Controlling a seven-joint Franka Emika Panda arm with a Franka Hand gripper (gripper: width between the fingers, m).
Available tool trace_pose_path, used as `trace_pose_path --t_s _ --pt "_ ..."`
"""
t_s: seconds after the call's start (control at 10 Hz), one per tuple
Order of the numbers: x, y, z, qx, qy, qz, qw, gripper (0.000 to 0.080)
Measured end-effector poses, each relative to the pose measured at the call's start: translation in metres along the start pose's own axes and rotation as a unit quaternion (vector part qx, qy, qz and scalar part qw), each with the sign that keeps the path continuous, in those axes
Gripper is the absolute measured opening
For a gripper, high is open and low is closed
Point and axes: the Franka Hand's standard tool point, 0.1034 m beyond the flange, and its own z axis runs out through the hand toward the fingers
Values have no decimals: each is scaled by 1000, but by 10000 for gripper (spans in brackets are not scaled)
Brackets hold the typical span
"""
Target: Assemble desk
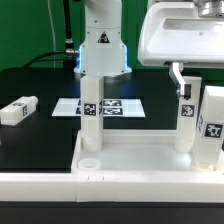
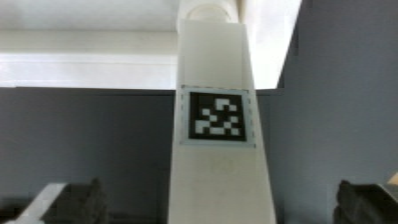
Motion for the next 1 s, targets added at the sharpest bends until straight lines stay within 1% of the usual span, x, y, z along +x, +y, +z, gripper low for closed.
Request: trace_pose_path --t_s 0.5,0.6,0.7,0.8,0.9,1.0 --pt "0 0 0 0 -4 -1 1000 648" --pt "2 2 -4 -2 -30 -3 1000 648" --pt "11 5 -11 -1 -46 -2 999 648" --pt "17 9 -14 -2 -53 -1 999 648" --pt "14 13 -12 -7 -92 3 996 648" --pt "14 16 -13 -12 -138 7 990 648"
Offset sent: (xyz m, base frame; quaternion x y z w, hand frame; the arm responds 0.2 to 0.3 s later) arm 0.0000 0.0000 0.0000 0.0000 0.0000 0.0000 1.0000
